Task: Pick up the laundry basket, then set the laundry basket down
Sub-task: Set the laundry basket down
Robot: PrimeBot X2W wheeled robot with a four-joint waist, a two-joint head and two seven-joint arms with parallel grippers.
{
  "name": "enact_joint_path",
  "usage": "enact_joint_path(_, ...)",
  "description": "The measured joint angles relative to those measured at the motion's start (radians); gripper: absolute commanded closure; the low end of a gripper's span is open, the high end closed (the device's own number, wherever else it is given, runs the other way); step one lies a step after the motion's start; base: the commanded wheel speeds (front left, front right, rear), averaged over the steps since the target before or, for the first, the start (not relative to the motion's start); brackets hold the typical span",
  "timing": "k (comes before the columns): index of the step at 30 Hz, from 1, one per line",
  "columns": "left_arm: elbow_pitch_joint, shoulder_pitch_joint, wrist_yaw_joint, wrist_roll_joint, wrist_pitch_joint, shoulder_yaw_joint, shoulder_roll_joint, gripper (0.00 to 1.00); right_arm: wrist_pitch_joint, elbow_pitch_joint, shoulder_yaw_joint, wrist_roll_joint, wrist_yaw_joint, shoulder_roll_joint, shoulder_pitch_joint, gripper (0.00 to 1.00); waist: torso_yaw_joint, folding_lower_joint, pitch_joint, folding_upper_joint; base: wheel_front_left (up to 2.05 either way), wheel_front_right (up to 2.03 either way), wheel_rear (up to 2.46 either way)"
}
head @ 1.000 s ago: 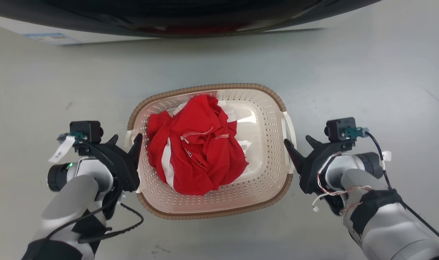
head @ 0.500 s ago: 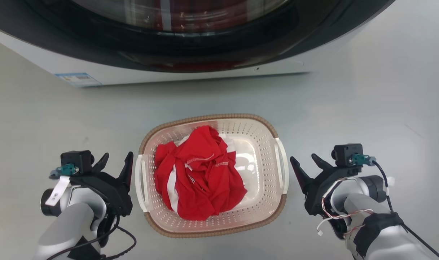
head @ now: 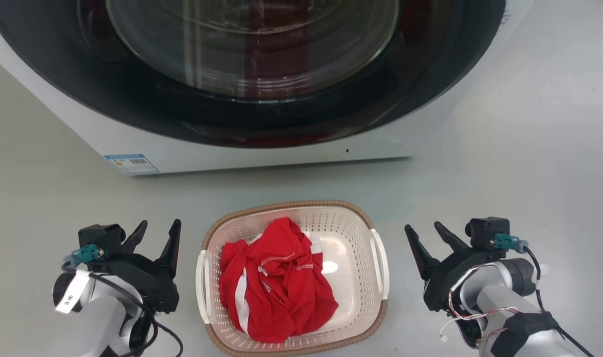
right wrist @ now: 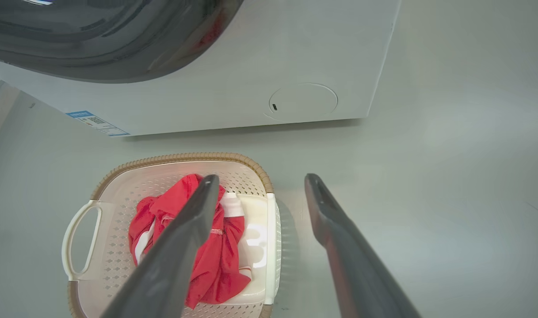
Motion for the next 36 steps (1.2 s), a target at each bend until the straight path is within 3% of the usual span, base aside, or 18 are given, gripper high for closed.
enact_joint_path(8,-0.172,0.086,0.065,0.06,0.0,0.054,0.035,0.0,-0.009,-0.07,-0.029,-0.029,-0.057,-0.033,0.056,0.0,-0.003,0.0,-0.096,0.0,0.0,0.0,0.0)
enact_joint_path(18,-0.506,0.273,0.181,0.174,0.0,0.132,0.092,0.0,-0.009,-0.278,-0.092,-0.092,-0.14,-0.085,0.143,0.0,-0.006,0.0,-0.209,0.0,0.0,0.0,0.0)
enact_joint_path(28,-0.777,0.456,0.227,0.248,0.0,0.207,0.128,0.0,-0.009,-0.486,-0.139,-0.159,-0.209,-0.131,0.252,0.0,-0.018,0.0,-0.267,0.0,0.0,0.0,0.0)
enact_joint_path(36,-0.876,0.569,0.236,0.284,0.0,0.253,0.126,0.0,-0.009,-0.626,-0.174,-0.21,-0.228,-0.152,0.344,0.0,-0.025,0.0002,-0.286,0.0002,0.0,0.0,0.0)
